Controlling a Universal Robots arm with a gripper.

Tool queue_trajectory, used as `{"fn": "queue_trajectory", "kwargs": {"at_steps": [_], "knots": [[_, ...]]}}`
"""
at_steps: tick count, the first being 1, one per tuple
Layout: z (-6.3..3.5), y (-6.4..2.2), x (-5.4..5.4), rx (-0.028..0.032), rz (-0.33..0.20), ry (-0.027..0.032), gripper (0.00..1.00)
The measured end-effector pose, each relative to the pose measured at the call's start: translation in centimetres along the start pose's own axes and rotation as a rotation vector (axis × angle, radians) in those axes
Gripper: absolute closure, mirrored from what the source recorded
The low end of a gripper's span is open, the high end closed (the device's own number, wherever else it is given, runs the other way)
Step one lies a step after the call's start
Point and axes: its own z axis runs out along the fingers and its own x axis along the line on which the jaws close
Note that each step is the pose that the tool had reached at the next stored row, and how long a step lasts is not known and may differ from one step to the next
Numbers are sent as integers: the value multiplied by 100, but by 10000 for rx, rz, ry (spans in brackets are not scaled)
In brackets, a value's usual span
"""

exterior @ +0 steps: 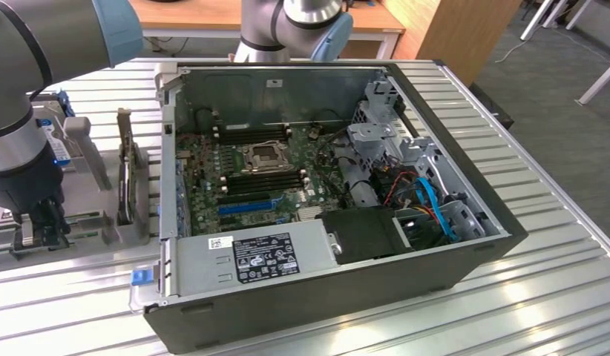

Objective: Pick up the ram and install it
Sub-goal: 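Pick up the ram and move it above insertion slot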

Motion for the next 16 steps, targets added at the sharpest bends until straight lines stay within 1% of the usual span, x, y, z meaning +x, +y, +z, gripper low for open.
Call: {"fn": "queue_trajectory", "kwargs": {"at_steps": [16], "knots": [[-29,2,0,1,0,-1,70]]}}
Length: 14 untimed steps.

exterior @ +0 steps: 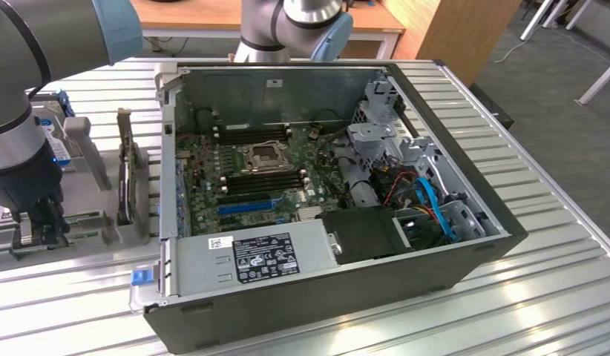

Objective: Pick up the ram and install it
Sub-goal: 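Pick up the ram and move it above insertion slot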

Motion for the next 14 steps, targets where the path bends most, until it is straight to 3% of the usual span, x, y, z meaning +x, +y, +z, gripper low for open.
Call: {"fn": "queue_trajectory", "kwargs": {"at_steps": [6,8,9,14], "knots": [[-1,0,0,0,0,0,70],[-1,0,0,-1,0,1,72],[-1,0,0,-1,0,1,79],[-1,0,0,0,0,0,80]]}}
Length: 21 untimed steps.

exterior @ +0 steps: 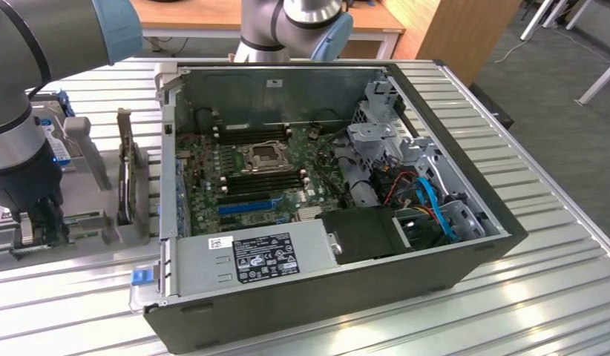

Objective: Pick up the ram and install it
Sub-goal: 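Pick up the ram and move it above insertion slot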

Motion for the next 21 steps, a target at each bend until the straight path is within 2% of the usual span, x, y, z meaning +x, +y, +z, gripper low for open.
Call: {"fn": "queue_trajectory", "kwargs": {"at_steps": [1,2,3,15,21], "knots": [[0,0,0,0,0,0,80],[-1,0,0,-1,1,1,87],[0,0,0,0,0,0,88],[-3,0,0,0,4,0,88],[-41,3,0,0,99,-7,88]]}}
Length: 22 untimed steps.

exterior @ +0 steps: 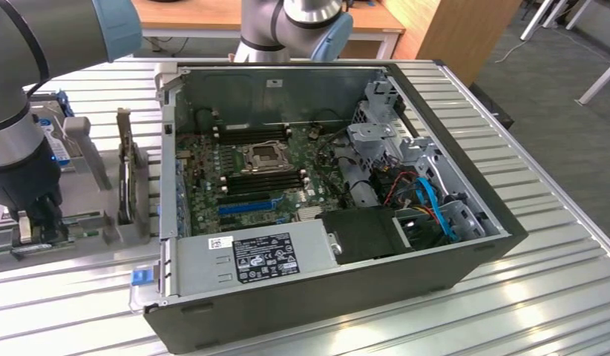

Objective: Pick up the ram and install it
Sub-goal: 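Pick up the ram and move it above insertion slot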

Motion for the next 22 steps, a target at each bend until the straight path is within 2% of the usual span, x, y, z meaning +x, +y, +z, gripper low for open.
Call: {"fn": "queue_trajectory", "kwargs": {"at_steps": [12,22], "knots": [[-152,10,0,-2,518,-36,88],[-342,24,1,-3,899,-63,88]]}}
